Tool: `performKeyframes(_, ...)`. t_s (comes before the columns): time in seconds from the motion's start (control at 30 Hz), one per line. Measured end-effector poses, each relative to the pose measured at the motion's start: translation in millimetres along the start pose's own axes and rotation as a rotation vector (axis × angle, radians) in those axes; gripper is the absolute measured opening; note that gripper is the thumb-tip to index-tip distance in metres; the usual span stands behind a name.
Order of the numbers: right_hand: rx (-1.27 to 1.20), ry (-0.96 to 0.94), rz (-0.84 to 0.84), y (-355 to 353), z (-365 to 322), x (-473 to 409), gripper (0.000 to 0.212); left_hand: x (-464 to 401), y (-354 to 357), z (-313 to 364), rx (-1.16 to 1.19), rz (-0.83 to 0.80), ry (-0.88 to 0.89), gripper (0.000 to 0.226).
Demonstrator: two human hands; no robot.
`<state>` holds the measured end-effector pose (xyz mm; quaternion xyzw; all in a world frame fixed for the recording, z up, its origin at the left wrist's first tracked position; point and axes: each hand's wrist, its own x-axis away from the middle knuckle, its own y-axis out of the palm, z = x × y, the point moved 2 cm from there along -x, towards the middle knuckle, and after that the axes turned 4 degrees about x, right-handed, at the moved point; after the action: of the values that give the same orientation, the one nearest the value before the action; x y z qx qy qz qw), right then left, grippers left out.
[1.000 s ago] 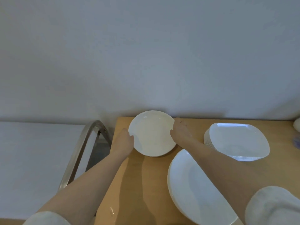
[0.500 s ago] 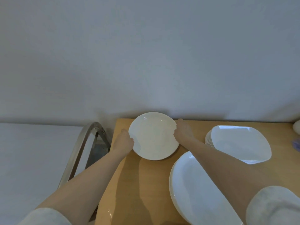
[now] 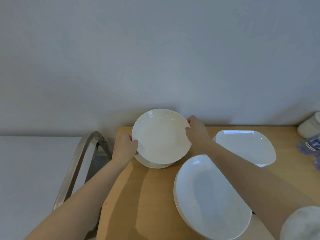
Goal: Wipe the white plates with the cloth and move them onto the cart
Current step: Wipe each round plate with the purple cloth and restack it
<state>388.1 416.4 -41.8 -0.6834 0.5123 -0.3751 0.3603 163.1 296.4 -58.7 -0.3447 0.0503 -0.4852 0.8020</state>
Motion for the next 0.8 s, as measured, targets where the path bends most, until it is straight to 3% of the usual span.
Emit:
performKeyframes(0.4, -0.171, 0.051, 0.218, -85.0, 52.5, 95.6, 0.017, 70.2, 5.3, 65.9, -0.007, -0.095, 0.192, 0.002)
performKeyframes(0.53, -0.177, 0.127, 0.241, -84.8, 79.0, 136.8, 0.019, 94.0, 25.6, 63.2, -0.03, -0.215, 0.159, 0.008)
performKeyframes(0.8, -0.258, 0.233, 0.249, -67.8, 115.1, 196.7, 0.02, 126.6, 52.9, 50.0, -0.055, -0.297, 0.153, 0.009)
